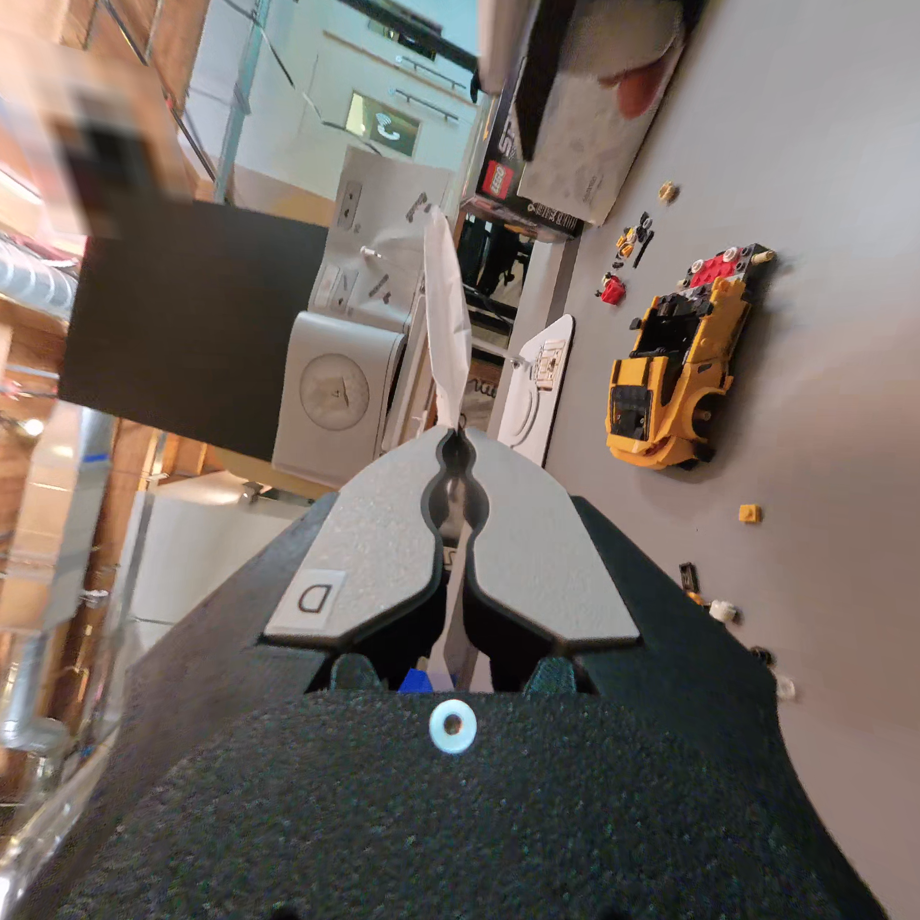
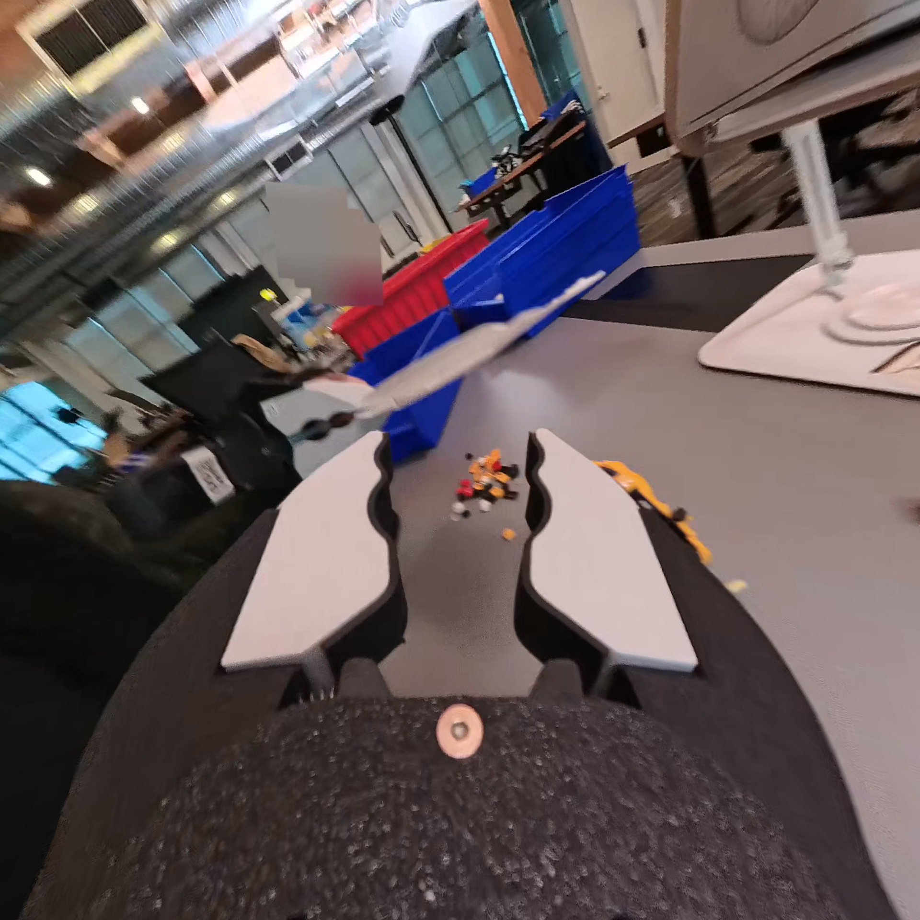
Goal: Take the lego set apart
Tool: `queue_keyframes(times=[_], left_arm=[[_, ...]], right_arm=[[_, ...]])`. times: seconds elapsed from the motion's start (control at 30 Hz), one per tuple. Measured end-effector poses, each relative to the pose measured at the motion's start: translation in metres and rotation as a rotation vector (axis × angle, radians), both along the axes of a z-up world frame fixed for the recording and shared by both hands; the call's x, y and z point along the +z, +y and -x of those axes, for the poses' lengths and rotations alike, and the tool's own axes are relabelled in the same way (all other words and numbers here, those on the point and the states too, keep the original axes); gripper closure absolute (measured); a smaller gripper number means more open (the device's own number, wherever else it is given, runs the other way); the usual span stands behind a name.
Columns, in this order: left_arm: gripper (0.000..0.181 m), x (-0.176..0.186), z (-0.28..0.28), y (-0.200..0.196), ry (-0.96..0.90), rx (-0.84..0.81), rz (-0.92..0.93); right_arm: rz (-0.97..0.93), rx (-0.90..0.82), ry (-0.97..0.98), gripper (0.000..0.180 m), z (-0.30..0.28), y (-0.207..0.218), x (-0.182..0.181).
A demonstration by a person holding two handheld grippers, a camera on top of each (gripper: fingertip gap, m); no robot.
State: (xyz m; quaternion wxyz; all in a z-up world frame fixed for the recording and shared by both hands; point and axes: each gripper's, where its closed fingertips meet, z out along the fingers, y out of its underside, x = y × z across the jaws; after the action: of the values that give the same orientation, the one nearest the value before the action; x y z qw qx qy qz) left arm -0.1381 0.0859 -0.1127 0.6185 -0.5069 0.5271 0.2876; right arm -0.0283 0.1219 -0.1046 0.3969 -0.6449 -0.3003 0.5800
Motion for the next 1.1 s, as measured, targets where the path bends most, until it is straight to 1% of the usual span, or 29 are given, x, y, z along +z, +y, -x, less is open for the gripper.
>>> queue_keyframes(times=[0.07,0.17,0.27,0.37,0.47,0.53,0.6,0.73,0.8,0.87,0.93,1.0,1.07,1.1], left_arm=[[0.181,-0.003,-0.006,0.0,0.039,-0.008,-0.03],[0.181,-0.008,-0.012,-0.004,0.107,-0.033,-0.067],[0.181,-0.014,-0.019,-0.01,0.165,-0.061,-0.09],[0.181,-0.02,-0.03,-0.018,0.194,-0.108,-0.104],[0.181,-0.025,-0.04,-0.023,0.208,-0.143,-0.11],[0.181,-0.027,-0.041,-0.024,0.176,-0.138,-0.106],[0.18,-0.024,-0.042,-0.028,0.069,-0.172,-0.072],[0.166,-0.014,-0.041,-0.034,-0.283,-0.261,0.137],[0.154,-0.005,-0.034,-0.032,-0.508,-0.314,0.282],[0.144,0.006,-0.029,-0.032,-0.78,-0.41,0.469],[0.141,0.012,-0.025,-0.029,-1.009,-0.488,0.64],[0.14,0.009,-0.027,-0.028,-1.121,-0.542,0.77],[0.143,0.008,-0.037,-0.034,-1.165,-0.605,0.859],[0.15,0.005,-0.04,-0.035,-1.161,-0.602,0.873]], right_arm=[[0.084,0.035,0.051,0.124,0.008,-0.001,0.005],[0.153,0.044,0.077,0.121,0.012,0.004,0.007],[0.254,0.092,0.137,0.121,0.011,0.009,0.01],[0.321,0.142,0.091,0.123,0.013,0.012,-0.002],[0.379,0.279,0.112,0.155,0.016,0.0,-0.003],[0.344,0.296,0.108,0.178,0.016,-0.003,-0.006],[0.283,0.316,0.125,0.18,0.014,-0.006,-0.003],[0.129,0.302,0.175,0.18,0.008,-0.009,0.007],[0.047,0.266,0.219,0.18,0.001,-0.006,0.016],[-0.023,0.235,0.245,0.18,-0.006,-0.003,0.023],[-0.098,0.239,0.253,0.18,-0.008,-0.009,0.026],[-0.173,0.25,0.236,0.18,-0.004,-0.019,0.025],[-0.243,0.255,0.21,0.18,0.003,-0.028,0.02],[-0.27,0.268,0.201,0.18,0.007,-0.033,0.017]])
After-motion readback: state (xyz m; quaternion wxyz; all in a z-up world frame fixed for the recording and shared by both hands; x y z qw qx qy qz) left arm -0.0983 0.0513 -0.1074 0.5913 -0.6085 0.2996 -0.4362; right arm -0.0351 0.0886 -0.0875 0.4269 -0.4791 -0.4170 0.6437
